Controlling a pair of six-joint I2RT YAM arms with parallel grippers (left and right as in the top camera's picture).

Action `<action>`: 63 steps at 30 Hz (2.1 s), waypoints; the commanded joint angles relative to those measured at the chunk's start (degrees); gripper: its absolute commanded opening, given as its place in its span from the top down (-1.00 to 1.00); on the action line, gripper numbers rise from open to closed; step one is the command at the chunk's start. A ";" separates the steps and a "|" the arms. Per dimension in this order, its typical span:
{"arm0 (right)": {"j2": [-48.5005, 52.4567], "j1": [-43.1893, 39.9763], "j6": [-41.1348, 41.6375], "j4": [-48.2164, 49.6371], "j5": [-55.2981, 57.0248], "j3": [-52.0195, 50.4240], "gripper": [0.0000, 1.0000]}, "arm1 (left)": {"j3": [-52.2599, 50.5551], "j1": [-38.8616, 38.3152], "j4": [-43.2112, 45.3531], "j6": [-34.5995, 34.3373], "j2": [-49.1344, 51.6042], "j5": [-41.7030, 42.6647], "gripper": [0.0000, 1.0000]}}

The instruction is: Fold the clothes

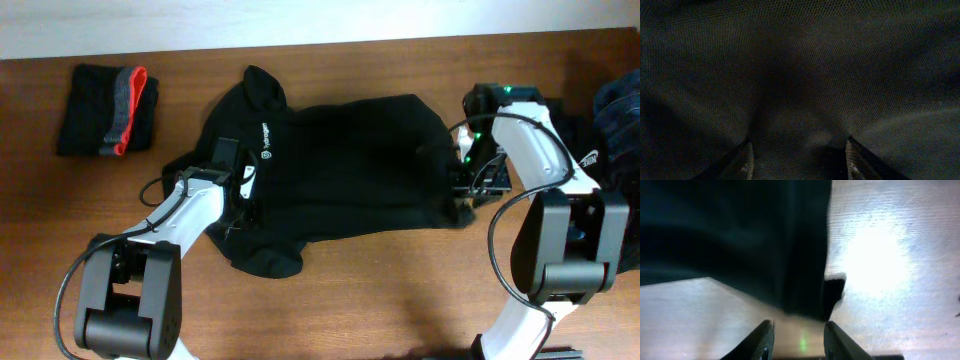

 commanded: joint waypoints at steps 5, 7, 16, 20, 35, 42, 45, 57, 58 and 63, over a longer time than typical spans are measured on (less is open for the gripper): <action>-1.18 -1.99 5.27 2.75 5.25 -2.69 0.18 | -1.01 0.15 -0.28 -0.55 0.28 -1.22 -0.18; -1.18 -2.93 5.31 3.34 4.42 -1.14 0.17 | -0.22 0.15 -0.04 -0.55 0.28 -0.74 -0.19; -1.18 -3.50 1.44 6.54 -2.60 16.24 -0.16 | 20.17 0.15 -9.22 -0.50 -0.90 2.62 -0.45; -1.18 -3.52 -0.28 14.75 -2.99 20.00 -0.53 | 31.87 0.20 -8.87 1.05 -0.90 2.62 -0.83; 7.43 -2.47 -12.74 31.39 -13.03 19.45 -0.82 | 34.93 1.55 8.22 3.17 11.10 0.74 -0.83; 13.66 -1.51 -17.79 35.82 -13.09 19.45 -0.85 | 34.93 1.57 10.95 3.19 20.24 1.60 -0.83; 15.63 -1.27 -18.51 37.64 -13.09 19.45 -0.86 | 34.93 1.57 12.61 3.61 21.90 1.60 -0.82; 19.98 2.95 -22.93 40.33 -13.22 19.32 -0.85 | 34.82 1.55 15.41 3.58 22.77 1.60 -0.82; 20.09 3.28 -22.93 40.89 -12.96 19.30 -0.85 | 34.82 1.55 15.69 3.58 22.77 1.60 -0.82; 20.31 4.22 -22.58 43.85 -9.09 19.30 -0.72 | 34.77 1.44 16.61 3.61 22.77 1.55 -0.81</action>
